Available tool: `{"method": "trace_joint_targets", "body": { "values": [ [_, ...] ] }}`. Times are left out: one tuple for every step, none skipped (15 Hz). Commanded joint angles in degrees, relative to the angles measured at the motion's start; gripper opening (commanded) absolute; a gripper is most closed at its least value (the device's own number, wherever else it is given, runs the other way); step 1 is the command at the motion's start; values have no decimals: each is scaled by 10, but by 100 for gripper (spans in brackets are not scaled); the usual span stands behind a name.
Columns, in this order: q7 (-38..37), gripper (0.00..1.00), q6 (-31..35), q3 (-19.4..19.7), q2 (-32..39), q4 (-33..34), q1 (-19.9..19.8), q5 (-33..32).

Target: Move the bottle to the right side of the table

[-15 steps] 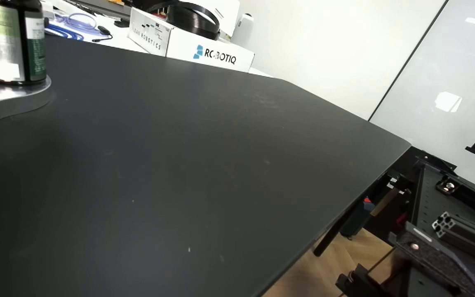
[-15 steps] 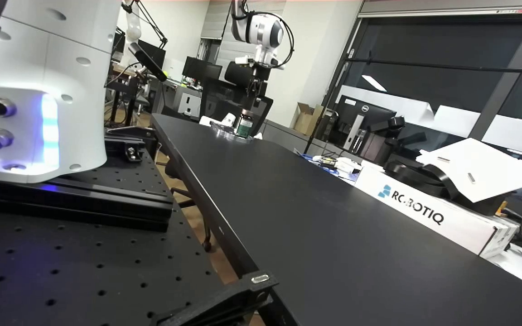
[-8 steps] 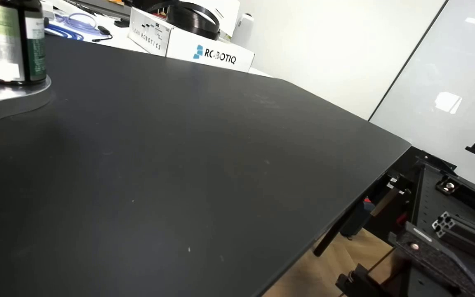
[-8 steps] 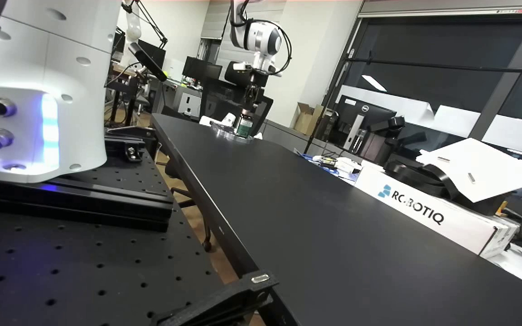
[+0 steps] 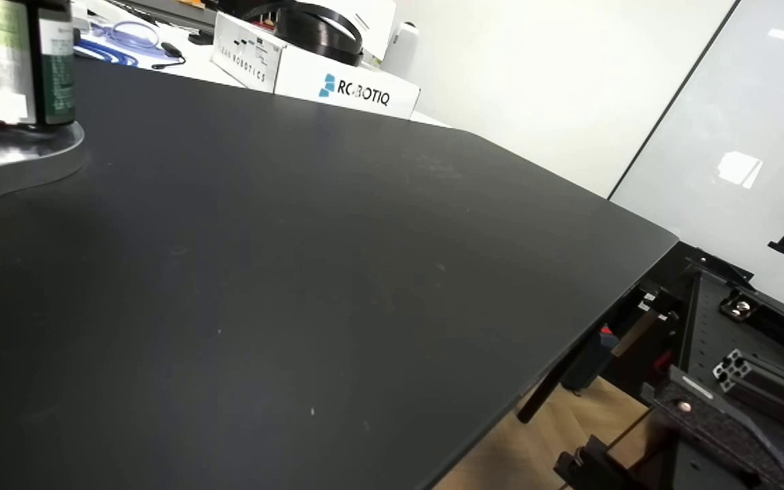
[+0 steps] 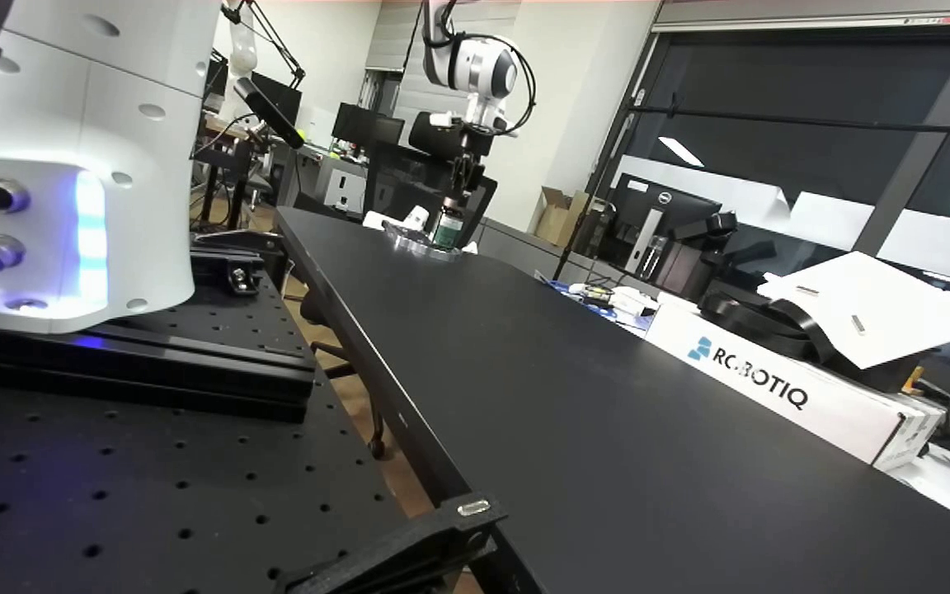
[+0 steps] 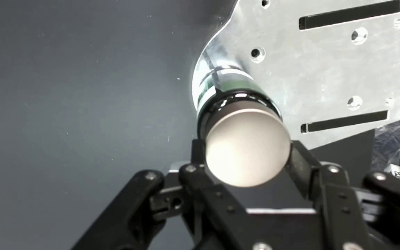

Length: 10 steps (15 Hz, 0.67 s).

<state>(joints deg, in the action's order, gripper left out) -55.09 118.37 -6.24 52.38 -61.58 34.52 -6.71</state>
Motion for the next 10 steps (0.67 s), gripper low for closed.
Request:
{"method": "trace_joint_targets", "body": {
  "values": [
    [9, 35, -11, -10, -41, -15, -24, 21],
    [11, 35, -7, -8, -59, -27, -31, 23],
    [13, 35, -3, -7, -73, -35, -38, 28],
    [21, 35, -2, -7, -89, -43, -47, 30],
    [29, 35, 2, -4, -107, -56, -57, 29],
    [48, 35, 1, -4, -125, -69, -70, 31],
    [57, 35, -6, 1, -142, -80, -79, 27],
    [90, 35, 0, -4, -164, -103, -100, 32],
    [98, 35, 8, 9, -183, -123, -107, 15],
    [116, 35, 8, 13, -202, -145, -122, 13]
  ]
}}
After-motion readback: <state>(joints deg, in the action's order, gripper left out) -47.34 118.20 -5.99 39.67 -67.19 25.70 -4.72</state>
